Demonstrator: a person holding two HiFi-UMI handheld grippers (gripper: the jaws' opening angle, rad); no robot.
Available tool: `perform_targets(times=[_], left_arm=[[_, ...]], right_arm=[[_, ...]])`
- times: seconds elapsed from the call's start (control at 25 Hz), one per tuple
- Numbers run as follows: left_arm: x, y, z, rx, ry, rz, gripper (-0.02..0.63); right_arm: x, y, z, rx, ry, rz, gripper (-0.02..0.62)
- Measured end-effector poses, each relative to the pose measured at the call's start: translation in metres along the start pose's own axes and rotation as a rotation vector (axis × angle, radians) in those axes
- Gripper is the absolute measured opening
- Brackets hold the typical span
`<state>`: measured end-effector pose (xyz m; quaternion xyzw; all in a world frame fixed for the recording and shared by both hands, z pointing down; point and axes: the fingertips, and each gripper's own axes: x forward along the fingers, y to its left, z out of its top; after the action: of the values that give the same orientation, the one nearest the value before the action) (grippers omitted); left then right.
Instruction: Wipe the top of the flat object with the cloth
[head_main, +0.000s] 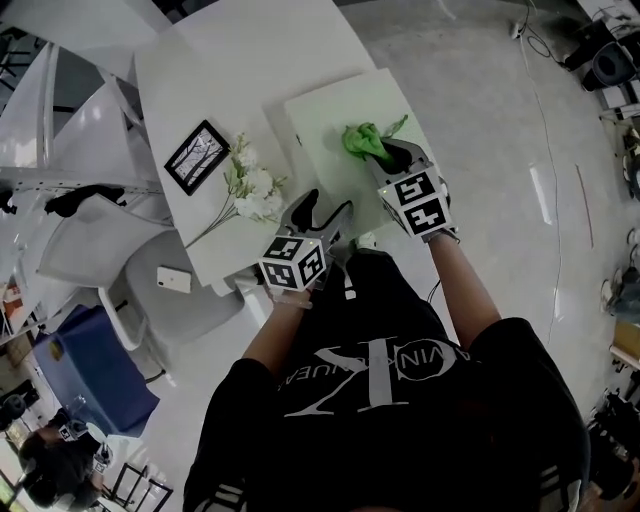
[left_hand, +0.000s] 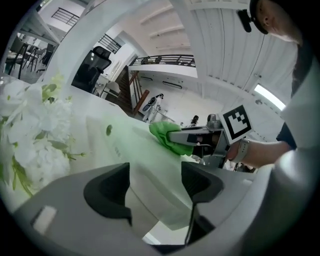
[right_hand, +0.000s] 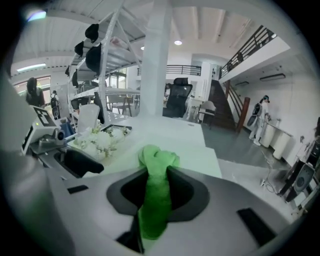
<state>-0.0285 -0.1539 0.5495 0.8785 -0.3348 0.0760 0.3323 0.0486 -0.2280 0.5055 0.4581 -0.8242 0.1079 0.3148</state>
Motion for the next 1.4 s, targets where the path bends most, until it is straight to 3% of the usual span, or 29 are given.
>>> perform_targets(times=[0.32, 0.56, 0.8, 1.04, 1.4], left_arm=[[0.000, -0.015, -0.024, -0.008, 0.063, -0.065, 0.311], [-0.001, -0.014, -0.027, -0.018, 0.096, -0.028, 0.298], [-0.002, -0.009, -0.037, -0.202, 0.113, 0.030, 0.283], [-0.005, -0.009, -0.040, -0.254, 0.084, 0.102, 0.267], [-0.008, -0.007, -0.041, -0.294, 0.032, 0.166, 0.268]], right_arm=[[0.008, 0.074, 0.016, -0.147, 0.023, 0.079, 0.078], [0.016, 0.108, 0.006, -0.274, 0.082, 0.131, 0.078], [0.019, 0.104, 0.001, -0.307, 0.086, 0.181, 0.078], [0.011, 0.075, -0.013, -0.296, 0.101, 0.175, 0.078], [-0.016, -0.012, -0.052, -0.210, 0.138, 0.064, 0.078]])
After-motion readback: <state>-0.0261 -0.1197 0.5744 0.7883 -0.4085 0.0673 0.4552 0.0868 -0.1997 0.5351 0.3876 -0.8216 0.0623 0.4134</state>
